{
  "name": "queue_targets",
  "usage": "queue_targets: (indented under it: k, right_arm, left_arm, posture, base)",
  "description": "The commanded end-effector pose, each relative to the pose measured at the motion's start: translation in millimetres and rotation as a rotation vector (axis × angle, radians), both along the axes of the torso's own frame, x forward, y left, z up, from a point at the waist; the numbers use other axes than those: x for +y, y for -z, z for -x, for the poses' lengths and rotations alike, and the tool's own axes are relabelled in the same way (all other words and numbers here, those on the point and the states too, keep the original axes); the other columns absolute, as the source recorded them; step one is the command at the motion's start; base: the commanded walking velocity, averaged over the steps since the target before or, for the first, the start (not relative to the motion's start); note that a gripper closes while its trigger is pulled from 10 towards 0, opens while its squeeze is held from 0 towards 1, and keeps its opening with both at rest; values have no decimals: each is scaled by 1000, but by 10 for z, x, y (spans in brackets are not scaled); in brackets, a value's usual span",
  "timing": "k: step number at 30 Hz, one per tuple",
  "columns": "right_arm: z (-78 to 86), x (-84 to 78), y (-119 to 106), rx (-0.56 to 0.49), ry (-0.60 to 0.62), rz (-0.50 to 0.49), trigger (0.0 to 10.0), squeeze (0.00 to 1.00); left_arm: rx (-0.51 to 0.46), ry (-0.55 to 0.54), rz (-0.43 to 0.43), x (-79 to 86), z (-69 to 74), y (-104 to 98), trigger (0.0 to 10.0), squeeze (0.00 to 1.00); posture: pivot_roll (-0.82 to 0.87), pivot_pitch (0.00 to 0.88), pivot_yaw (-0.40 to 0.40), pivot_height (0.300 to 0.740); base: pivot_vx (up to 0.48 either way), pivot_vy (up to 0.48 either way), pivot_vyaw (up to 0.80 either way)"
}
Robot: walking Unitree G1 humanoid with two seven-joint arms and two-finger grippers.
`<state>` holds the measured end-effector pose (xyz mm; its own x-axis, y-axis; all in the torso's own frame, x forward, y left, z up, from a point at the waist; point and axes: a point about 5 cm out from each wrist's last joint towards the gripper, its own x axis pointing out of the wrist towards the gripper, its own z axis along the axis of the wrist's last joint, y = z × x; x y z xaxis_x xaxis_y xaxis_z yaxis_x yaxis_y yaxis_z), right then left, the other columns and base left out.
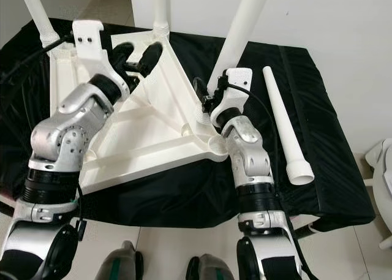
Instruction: Building children table
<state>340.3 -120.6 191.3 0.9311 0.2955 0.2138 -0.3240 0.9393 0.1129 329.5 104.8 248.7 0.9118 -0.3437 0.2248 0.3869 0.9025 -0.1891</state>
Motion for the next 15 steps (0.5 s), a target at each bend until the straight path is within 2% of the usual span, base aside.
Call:
queue_targets:
  k: [1,3,4,6,8,12,15]
  right_arm:
    - [33,-46,-26,-46,40,18,10000,0]
    - [87,-71,22,-58,57,21,10000,0]
    - [87,-71,22,-58,57,21,10000,0]
    - [164,-89,77,-64,75,26,10000,0]
    - [164,-89,77,-64,75,26,10000,0]
    - [267,-108,138,-67,88,25,10000,0]
    - [312,-126,160,-72,102,41,10000,0]
  left_arm:
    - [7,-68,-31,51,-6,87,10000,0]
    - [22,-133,-71,118,19,202,10000,0]
    - [22,-133,-71,118,19,202,10000,0]
    - [14,-169,-133,162,88,308,10000,0]
    - [14,-169,-133,162,88,308,10000,0]
    - [-25,-196,-167,198,196,381,10000,0]
    - [-32,-221,-161,215,246,420,10000,0]
  posture:
    - [23,4,-27,740]
    - [23,4,-27,740]
    - [23,4,-27,740]
    - [24,6,-24,740]
    - [24,6,-24,740]
    - [24,11,-25,740]
    - [22,15,-26,740]
  base:
    - [0,0,0]
    - [0,0,0]
    - [0,0,0]
    - [0,0,0]
    - [0,0,0]
    - [0,0,0]
    - [0,0,0]
